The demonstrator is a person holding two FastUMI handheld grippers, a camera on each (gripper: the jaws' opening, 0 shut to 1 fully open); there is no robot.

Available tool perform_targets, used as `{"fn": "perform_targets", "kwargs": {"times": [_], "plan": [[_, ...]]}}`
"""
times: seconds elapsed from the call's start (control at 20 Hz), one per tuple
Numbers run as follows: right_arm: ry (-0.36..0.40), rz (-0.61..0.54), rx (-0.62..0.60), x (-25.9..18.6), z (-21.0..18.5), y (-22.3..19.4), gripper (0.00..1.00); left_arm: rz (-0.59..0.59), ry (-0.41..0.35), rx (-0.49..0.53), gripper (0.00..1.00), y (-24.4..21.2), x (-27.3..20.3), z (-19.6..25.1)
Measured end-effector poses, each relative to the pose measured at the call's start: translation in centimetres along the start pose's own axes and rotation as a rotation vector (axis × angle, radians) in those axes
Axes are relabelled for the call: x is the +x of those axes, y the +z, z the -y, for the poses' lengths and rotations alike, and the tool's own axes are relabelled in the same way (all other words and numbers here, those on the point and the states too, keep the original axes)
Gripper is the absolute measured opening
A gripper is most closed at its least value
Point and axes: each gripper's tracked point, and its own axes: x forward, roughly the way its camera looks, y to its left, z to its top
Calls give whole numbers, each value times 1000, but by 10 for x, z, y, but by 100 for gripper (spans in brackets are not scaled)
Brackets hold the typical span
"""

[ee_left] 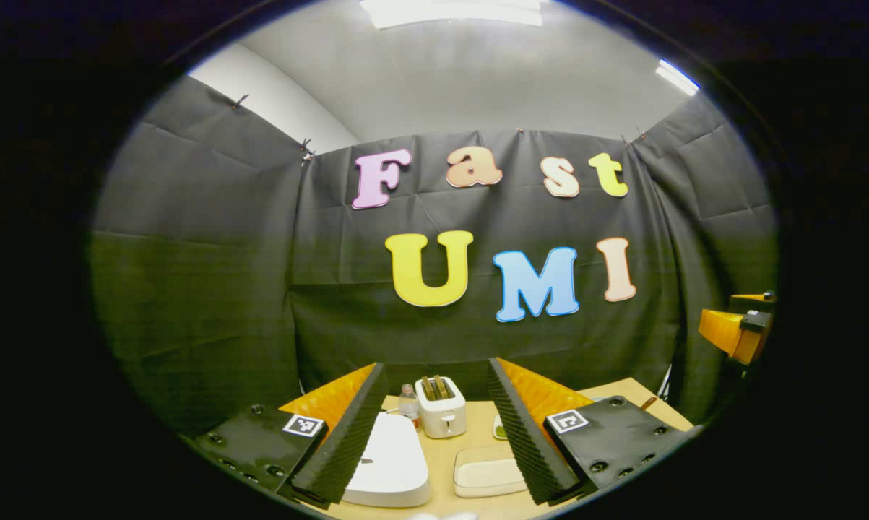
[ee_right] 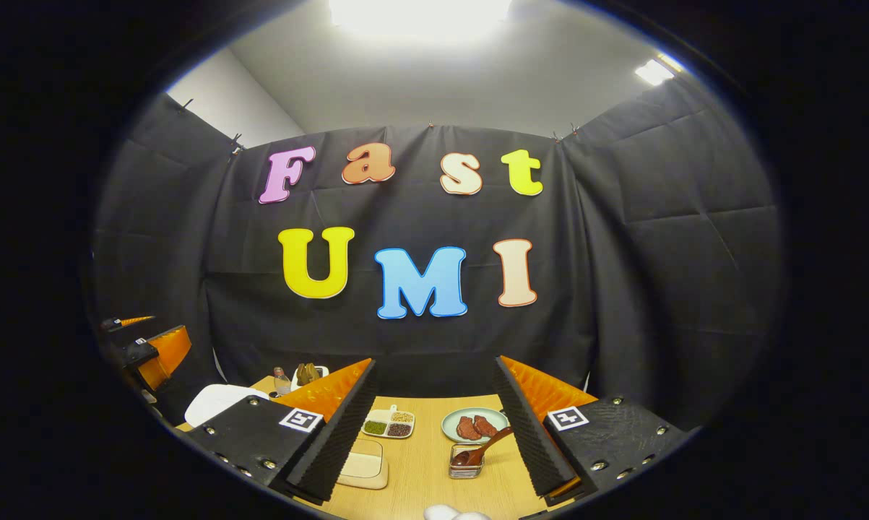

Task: Close the left gripper, press the button to open the rice cooker; take a wooden spoon from the chopstick holder with the right hand, scoop a spoonful of rice and pour it into the rice cooker, then put the wooden spoon back into the chopstick holder.

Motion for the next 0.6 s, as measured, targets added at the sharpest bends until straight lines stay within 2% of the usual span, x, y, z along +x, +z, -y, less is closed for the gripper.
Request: {"fn": "perform_targets", "kwargs": {"times": [0.05,0.15,0.25,0.3,0.45,0.6], "plan": [[-2,-4,-3,1,1,-1,97,-7,-3,2,97,-1,2,-1],[-7,-9,0,1,1,-1,97,-30,-6,3,62,-8,10,-1],[-15,-2,-4,2,2,3,97,-57,32,-9,27,-16,14,-11],[-16,-2,-8,2,1,2,97,-74,9,-18,10,-22,15,-9],[-22,-9,-18,5,-2,0,97,-97,24,-16,7,-33,29,-22],[-22,-26,-37,5,-10,-6,97,-188,57,-60,8,-75,46,-47]]}}
